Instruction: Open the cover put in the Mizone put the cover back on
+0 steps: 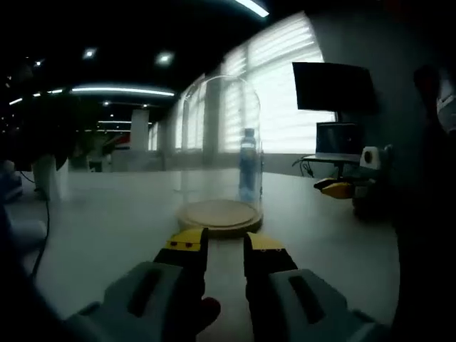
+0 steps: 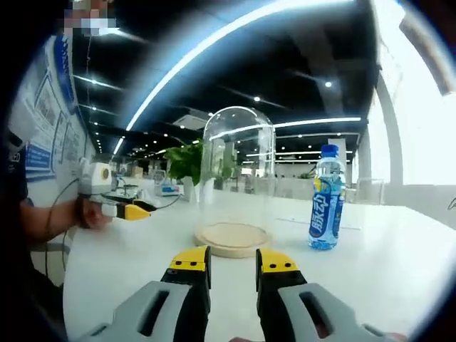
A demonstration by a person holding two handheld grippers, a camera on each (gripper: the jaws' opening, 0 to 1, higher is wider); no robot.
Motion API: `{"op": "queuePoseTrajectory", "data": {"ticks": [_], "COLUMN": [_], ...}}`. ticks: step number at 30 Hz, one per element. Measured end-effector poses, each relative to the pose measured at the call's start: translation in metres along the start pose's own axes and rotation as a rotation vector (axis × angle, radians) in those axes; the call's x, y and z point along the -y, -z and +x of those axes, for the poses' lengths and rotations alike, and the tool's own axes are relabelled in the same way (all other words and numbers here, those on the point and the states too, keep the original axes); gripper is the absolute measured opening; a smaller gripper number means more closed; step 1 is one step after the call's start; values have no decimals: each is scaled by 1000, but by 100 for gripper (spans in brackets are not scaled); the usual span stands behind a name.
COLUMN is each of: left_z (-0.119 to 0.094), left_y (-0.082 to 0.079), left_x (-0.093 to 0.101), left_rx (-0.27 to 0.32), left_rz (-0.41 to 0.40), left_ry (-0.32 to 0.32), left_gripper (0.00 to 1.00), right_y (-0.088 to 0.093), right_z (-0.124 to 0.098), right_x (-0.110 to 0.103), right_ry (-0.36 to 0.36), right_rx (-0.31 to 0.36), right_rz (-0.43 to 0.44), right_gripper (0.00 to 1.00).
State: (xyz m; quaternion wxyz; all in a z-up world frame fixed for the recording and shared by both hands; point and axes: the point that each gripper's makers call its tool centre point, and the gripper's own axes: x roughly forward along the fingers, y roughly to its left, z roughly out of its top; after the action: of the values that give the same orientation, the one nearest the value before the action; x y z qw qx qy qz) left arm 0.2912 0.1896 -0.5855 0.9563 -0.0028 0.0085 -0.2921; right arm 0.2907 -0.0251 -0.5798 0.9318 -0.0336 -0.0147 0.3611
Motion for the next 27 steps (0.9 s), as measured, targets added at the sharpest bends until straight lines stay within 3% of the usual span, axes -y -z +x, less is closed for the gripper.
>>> {"op": "queuePoseTrajectory", "data": {"ticks": [7, 20, 27], "left_z": [6, 15, 27], "left_y": [-6, -20, -30], "left_x": [-13, -19, -27], "left_rx": [9, 25, 11], "left_rz": [-9, 8, -22], "left_ry": [-32, -14, 6], "left_gripper": [17, 20, 20], "right_y": [-9, -13, -28], "right_z": [9, 26, 36], "right_x": [0, 8, 15], "right_ry": [-48, -60, -53], "right_rx": [9, -4, 20], "right_rz": [30, 23, 46], "right_gripper": [20, 22, 23]}}
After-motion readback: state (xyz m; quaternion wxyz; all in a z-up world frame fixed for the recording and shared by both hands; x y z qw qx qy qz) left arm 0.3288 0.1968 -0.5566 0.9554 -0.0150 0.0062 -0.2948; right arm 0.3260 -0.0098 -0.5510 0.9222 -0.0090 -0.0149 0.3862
